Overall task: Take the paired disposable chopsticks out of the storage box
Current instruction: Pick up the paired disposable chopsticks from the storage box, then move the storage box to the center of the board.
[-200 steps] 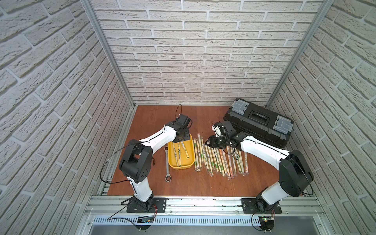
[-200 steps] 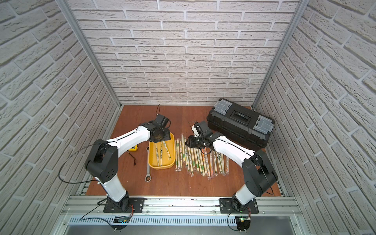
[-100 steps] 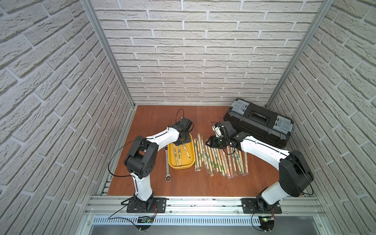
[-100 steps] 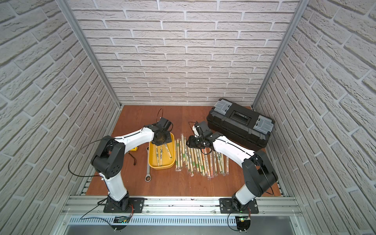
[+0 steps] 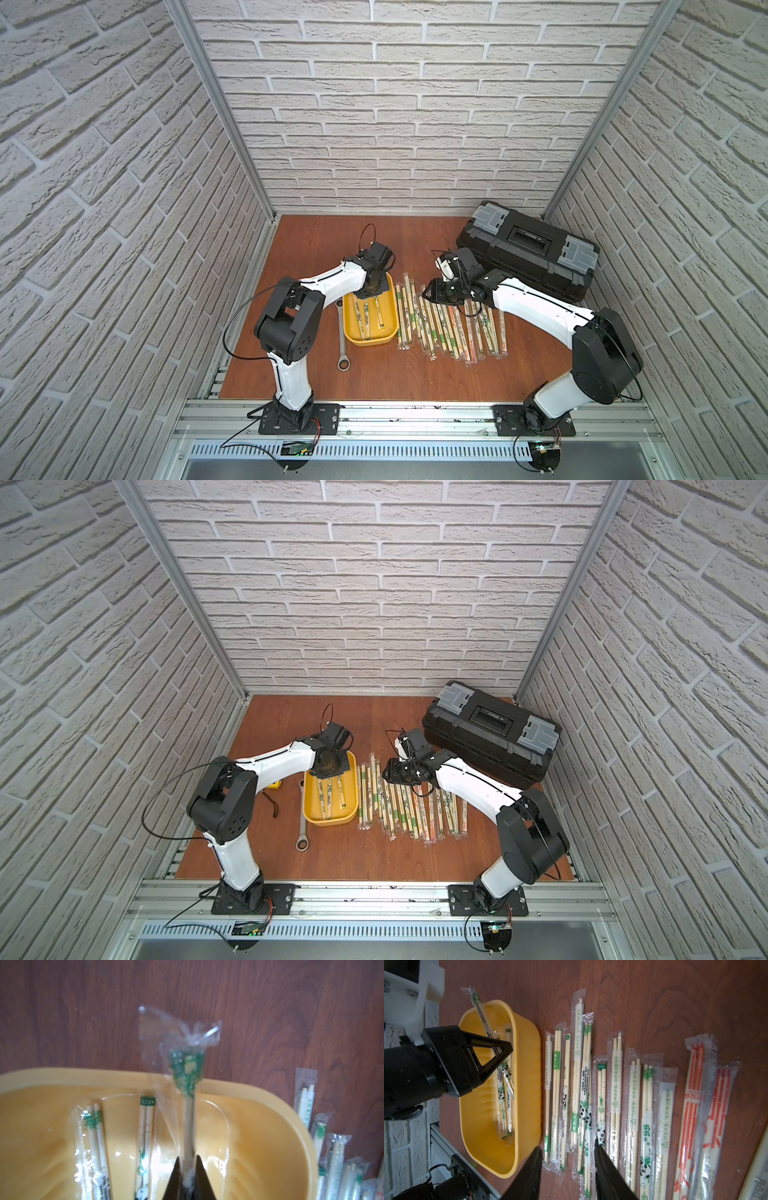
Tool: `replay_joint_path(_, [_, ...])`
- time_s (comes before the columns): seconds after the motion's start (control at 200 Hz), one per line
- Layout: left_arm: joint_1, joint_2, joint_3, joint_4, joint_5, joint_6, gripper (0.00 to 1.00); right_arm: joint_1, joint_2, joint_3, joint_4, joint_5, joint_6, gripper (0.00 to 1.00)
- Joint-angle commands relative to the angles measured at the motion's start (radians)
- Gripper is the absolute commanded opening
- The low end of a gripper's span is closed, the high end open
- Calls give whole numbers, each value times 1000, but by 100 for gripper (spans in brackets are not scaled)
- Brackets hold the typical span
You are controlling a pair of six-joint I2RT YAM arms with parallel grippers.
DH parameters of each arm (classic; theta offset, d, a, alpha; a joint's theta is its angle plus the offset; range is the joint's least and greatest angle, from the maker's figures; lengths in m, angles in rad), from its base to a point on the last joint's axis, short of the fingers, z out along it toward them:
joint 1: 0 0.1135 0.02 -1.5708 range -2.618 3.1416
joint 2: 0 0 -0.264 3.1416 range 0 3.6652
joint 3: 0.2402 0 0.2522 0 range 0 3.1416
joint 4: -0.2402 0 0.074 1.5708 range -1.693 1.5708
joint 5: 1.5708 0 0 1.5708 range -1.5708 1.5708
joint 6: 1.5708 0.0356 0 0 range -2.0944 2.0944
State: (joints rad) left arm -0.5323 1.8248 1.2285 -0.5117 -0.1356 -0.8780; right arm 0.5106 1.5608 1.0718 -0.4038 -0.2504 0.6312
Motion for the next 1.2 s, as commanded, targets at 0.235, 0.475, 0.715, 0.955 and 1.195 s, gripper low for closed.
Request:
replay_joint_path(0.235, [87, -182, 46, -147, 54, 72, 2, 32, 51, 61, 5, -13, 1, 42])
replay_joint_path(0.475, [183, -251, 65, -184, 122, 108, 2, 124, 198, 176, -61, 50, -4, 41])
replay_joint_path(0.715, [235, -295, 58, -177, 169, 120, 3, 247, 343, 310, -111, 75, -4, 41])
replay_joint_path(0.955, [265, -337, 9, -162, 200, 127, 3, 334, 455, 435, -139, 78, 4, 40])
replay_joint_path(1.195, [283, -363, -22, -159, 212, 131, 2, 350, 512, 505, -151, 64, -1, 40])
